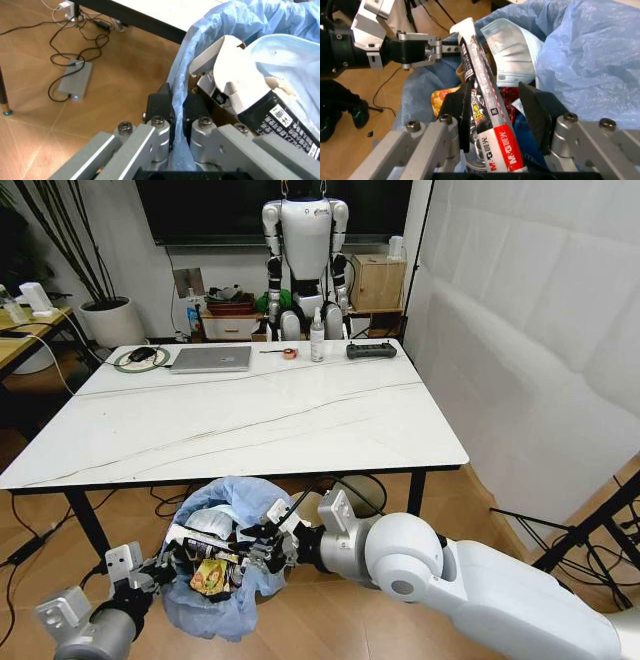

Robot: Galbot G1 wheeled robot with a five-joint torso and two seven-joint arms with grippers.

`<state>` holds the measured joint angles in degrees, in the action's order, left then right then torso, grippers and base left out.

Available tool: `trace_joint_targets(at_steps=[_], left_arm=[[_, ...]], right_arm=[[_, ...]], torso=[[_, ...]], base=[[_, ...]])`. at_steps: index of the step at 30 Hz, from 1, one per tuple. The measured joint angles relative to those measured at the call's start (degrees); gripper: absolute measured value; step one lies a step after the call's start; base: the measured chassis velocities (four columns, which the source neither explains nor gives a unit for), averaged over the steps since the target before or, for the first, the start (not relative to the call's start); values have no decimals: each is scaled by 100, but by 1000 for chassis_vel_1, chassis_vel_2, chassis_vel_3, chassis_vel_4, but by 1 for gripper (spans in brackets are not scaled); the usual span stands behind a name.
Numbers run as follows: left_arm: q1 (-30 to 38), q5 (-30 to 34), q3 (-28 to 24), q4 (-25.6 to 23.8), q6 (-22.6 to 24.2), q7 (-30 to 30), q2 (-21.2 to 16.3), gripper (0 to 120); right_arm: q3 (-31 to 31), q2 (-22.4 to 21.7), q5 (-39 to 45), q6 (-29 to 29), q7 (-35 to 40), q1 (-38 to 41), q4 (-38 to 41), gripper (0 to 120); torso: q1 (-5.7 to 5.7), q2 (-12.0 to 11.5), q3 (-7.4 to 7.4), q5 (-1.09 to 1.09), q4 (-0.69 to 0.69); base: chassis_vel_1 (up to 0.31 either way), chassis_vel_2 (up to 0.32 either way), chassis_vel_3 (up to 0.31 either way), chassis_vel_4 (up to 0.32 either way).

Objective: Pick up the trash bin and place the trash from the table into it.

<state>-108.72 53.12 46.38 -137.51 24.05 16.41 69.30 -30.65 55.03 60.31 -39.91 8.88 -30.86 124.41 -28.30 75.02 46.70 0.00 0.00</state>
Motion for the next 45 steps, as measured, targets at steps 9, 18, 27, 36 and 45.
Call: trace_joint_targets(at_steps=[9, 18, 27, 36, 45], left_arm=[[-9, 11, -28, 100, 0, 7, -7, 0], [-36, -9, -6, 139, -8, -8, -37, 0], [-12, -316, -45, 215, -122, -201, -53, 0], [47, -475, -162, 365, -250, -410, -230, 0], [-51, -568, -162, 383, -431, -650, -396, 0]], right_arm=[[441, -6, 2, 153, -10, 139, 213, 57], [1531, -255, -70, 1379, 686, -41, 243, 90], [4476, -459, -849, 2884, 119, -2725, -488, 100], [7074, 12, -2321, 3781, -1031, -5966, -213, 100], [7411, 1203, -3342, 4306, -1279, -7420, 220, 100]], torso=[[0, 0, 0, 0, 0], [0, 0, 0, 1, -1], [-1, 0, 0, 6, 0], [1, 0, -1, 2, -3], [1, 1, -1, 1, -2]], base=[[0, 0, 0, 0], [0, 0, 0, 0], [0, 0, 0, 0], [0, 0, 0, 0], [0, 0, 0, 0]])
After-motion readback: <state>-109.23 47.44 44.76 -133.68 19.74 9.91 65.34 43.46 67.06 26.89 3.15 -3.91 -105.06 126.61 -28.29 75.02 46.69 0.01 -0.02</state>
